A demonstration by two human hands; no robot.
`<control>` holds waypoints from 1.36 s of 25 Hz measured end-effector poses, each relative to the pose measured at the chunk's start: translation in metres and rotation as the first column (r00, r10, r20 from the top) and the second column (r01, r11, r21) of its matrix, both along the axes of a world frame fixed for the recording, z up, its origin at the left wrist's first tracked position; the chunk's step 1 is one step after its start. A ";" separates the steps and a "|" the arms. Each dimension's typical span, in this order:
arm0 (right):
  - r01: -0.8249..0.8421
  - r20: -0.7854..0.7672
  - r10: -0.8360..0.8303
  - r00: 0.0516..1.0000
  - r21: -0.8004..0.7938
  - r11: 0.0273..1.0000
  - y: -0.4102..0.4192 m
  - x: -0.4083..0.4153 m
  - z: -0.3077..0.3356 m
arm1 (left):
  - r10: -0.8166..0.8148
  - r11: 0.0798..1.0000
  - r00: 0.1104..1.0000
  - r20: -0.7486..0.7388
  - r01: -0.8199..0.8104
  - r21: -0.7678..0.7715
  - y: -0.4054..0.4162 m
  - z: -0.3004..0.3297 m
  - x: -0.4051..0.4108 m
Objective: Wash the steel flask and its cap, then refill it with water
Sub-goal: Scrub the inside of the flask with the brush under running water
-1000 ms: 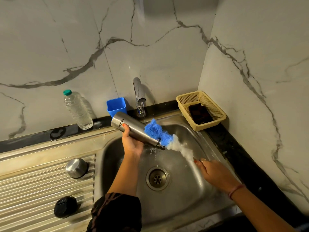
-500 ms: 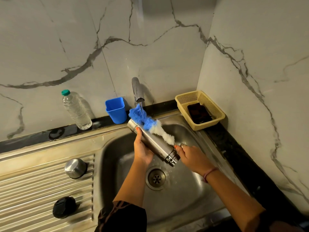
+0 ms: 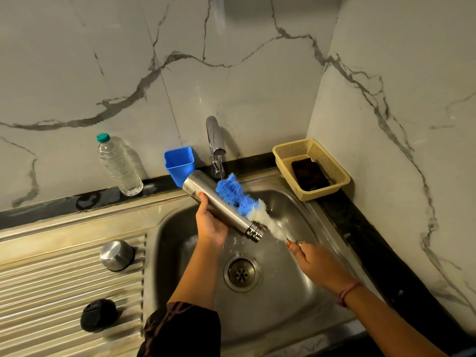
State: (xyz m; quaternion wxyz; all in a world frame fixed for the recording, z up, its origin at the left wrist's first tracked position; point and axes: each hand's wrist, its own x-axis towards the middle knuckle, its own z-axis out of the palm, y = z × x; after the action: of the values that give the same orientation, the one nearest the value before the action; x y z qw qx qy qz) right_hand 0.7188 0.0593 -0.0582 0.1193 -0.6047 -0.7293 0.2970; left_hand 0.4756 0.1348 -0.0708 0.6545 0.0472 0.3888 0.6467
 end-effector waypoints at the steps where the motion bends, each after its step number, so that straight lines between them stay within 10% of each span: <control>1: 0.000 -0.014 0.000 1.000 0.000 1.000 0.005 -0.006 0.003 | -0.021 1.000 1.000 -0.006 0.021 0.008 -0.001 0.001 0.003; 22: 0.001 0.058 0.000 0.998 -0.004 1.000 -0.008 0.048 -0.001 | 0.141 0.989 0.987 0.074 -0.143 0.024 0.011 0.008 -0.015; 34: -0.065 0.036 0.059 0.998 0.184 0.981 0.042 -0.034 0.030 | -0.128 0.991 0.986 -0.107 0.131 0.018 -0.014 0.003 0.023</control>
State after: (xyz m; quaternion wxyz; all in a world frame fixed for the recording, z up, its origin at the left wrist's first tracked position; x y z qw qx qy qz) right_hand 0.6843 0.1018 -0.0286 0.1548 -0.5724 -0.7739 0.2222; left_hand 0.4988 0.1208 -0.0681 0.6731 0.1146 0.4110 0.6041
